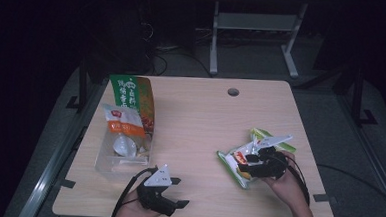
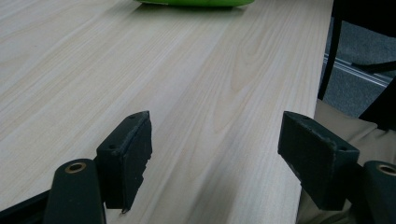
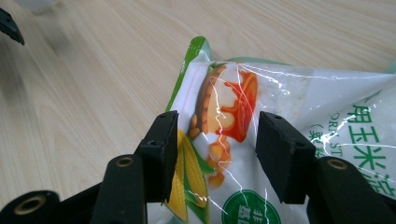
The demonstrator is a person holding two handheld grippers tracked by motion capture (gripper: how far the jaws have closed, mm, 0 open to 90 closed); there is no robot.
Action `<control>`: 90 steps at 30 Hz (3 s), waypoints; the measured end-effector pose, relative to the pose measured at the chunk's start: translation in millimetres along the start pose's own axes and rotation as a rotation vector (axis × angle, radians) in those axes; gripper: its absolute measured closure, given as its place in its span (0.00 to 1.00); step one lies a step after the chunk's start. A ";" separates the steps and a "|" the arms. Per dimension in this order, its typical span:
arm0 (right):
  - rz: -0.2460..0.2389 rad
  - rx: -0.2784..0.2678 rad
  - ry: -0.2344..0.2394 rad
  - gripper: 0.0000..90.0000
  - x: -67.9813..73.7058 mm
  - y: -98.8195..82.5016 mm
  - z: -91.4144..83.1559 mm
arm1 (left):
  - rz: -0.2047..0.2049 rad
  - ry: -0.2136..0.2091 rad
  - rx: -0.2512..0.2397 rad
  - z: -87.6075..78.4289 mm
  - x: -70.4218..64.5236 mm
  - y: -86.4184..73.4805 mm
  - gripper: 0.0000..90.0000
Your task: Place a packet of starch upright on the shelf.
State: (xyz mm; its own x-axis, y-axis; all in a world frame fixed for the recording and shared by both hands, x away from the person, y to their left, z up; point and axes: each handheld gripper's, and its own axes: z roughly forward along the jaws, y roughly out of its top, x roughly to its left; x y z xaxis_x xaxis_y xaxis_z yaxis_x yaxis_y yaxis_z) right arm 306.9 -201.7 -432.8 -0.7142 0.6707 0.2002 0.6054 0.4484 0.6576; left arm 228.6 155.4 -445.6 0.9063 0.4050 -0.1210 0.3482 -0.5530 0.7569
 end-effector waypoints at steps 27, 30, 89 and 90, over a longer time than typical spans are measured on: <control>0.227 -0.027 -0.136 0.44 -34.1 -28.2 -52.3 | -0.001 0.015 -0.003 -2.8 3.7 -0.1 0.29; 0.232 0.006 -0.169 0.44 -36.1 -33.3 -54.5 | -0.001 0.016 -0.004 -3.0 3.9 -0.2 0.29; 0.402 -0.020 0.018 0.78 -66.4 -9.6 -4.4 | 0.001 0.023 -0.001 -2.4 5.5 1.0 0.29; 0.395 -0.016 0.018 0.81 -66.4 -9.7 -4.3 | 0.002 0.024 0.001 -2.3 5.7 1.0 0.29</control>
State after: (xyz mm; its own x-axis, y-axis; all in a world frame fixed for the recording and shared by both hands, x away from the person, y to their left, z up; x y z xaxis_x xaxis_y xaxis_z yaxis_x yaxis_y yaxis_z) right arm 347.0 -253.2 -449.3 -0.4332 0.7794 0.4526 0.8294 0.1482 0.5386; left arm 233.6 158.8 -444.0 0.9010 0.4211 -0.1043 0.3466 -0.5543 0.7567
